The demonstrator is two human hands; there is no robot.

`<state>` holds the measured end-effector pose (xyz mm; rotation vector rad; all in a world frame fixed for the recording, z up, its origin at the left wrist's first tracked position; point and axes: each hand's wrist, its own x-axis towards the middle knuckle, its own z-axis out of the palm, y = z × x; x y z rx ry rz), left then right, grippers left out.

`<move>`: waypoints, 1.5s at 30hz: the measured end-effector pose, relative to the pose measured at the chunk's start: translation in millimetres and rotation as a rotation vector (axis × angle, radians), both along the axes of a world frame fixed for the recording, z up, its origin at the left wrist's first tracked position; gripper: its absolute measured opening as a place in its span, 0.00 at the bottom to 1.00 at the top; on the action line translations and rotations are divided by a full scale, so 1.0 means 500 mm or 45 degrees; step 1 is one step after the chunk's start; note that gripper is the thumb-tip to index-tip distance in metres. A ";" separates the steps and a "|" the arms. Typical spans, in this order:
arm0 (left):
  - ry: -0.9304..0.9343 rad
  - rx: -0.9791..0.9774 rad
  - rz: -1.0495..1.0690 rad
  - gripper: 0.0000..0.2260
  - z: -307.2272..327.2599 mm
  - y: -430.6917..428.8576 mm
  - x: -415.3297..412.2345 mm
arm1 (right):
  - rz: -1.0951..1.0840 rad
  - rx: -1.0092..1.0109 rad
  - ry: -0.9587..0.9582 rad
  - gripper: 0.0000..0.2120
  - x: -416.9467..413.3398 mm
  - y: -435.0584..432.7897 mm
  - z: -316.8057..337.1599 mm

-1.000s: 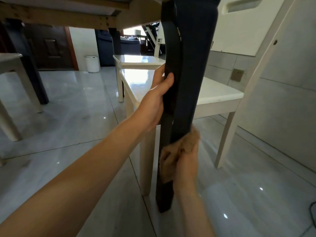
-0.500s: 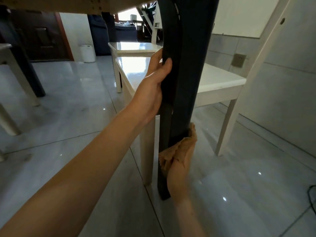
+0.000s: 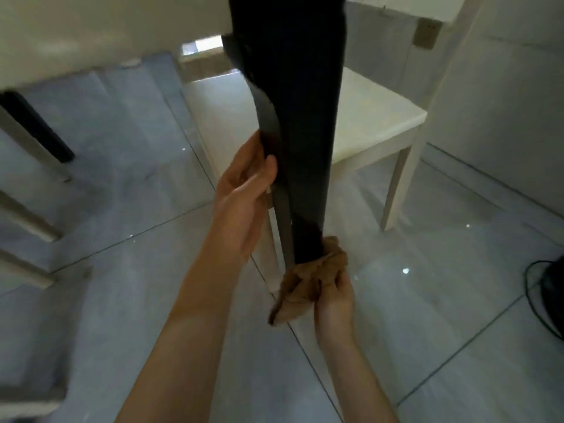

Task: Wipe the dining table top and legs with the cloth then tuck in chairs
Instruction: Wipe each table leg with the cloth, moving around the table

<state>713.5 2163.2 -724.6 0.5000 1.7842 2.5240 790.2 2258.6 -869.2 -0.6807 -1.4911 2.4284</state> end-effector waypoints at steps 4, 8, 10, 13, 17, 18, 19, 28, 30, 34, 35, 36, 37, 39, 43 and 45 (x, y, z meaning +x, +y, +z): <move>-0.286 -0.377 0.187 0.19 0.035 -0.001 0.082 | 0.006 0.126 -0.223 0.10 0.053 0.046 0.153; -0.703 -0.705 0.246 0.12 0.114 -0.018 0.224 | -0.011 0.146 -0.353 0.06 0.146 0.093 0.399; -0.845 -0.738 0.167 0.10 0.201 -0.034 0.316 | 0.003 0.202 -0.446 0.06 0.201 0.118 0.530; -1.043 -0.692 0.174 0.08 0.383 -0.072 0.446 | 0.014 0.280 -0.521 0.08 0.288 0.140 0.748; -1.084 -0.703 0.109 0.12 0.650 -0.137 0.563 | 0.094 0.458 -0.500 0.13 0.393 0.140 1.030; -1.073 -0.704 0.086 0.13 0.707 -0.156 0.582 | 0.128 0.511 -0.509 0.14 0.414 0.140 1.081; -1.060 -0.704 0.085 0.13 0.753 -0.178 0.598 | 0.169 0.564 -0.517 0.14 0.435 0.142 1.121; -0.919 -0.673 0.502 0.07 0.990 -0.344 0.661 | 0.391 0.670 -0.430 0.12 0.497 0.123 1.290; -0.965 -0.622 0.660 0.09 0.995 -0.364 0.697 | 0.478 0.653 -0.441 0.12 0.488 0.115 1.277; -1.118 -0.459 0.995 0.08 0.979 -0.365 0.825 | 0.743 0.680 -0.445 0.09 0.468 0.075 1.256; -1.164 -0.411 1.072 0.08 0.974 -0.358 0.867 | 0.829 0.712 -0.424 0.08 0.465 0.060 1.252; -1.224 -0.358 1.153 0.08 0.968 -0.349 0.911 | 0.917 0.751 -0.404 0.07 0.462 0.045 1.249; -1.281 -0.295 1.233 0.08 0.963 -0.338 0.956 | 0.997 0.788 -0.385 0.07 0.460 0.030 1.245; -1.393 -0.161 1.394 0.09 0.949 -0.318 1.052 | 1.198 0.862 -0.360 0.08 0.460 -0.007 1.241; -1.588 0.121 1.757 0.09 0.926 -0.275 1.244 | 1.633 1.005 -0.246 0.09 0.475 -0.107 1.253; -1.649 0.240 1.925 0.09 0.920 -0.251 1.331 | 1.781 1.054 -0.131 0.10 0.497 -0.173 1.266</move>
